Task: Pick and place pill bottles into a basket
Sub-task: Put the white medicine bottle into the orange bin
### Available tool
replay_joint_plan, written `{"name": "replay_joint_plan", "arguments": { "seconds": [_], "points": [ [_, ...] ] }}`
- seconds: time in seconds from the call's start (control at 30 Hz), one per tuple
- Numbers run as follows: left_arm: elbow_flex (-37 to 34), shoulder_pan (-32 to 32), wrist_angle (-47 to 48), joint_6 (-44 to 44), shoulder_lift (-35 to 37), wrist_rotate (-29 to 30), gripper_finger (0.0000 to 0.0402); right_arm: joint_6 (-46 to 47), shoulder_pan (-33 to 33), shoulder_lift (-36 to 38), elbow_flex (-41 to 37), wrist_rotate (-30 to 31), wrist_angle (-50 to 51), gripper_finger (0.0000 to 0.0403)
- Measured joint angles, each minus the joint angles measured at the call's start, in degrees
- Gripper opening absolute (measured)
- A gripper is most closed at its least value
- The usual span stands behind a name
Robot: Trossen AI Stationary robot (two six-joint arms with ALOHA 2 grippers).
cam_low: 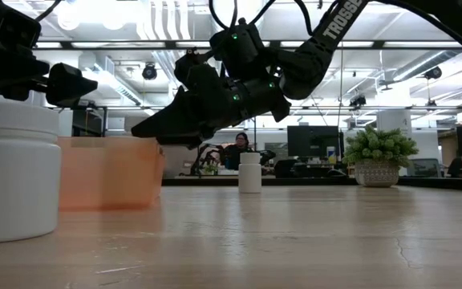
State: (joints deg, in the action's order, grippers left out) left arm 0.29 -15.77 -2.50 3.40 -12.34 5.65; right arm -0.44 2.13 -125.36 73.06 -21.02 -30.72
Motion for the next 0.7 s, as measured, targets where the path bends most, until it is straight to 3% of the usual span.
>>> {"name": "replay_joint_plan", "arguments": {
  "seconds": [0.7],
  "points": [
    [0.0,0.0,0.0,0.0,0.0,-0.02,0.0345,-0.06,0.0,0.0,0.0,0.02,0.07,0.0203]
  ]
}}
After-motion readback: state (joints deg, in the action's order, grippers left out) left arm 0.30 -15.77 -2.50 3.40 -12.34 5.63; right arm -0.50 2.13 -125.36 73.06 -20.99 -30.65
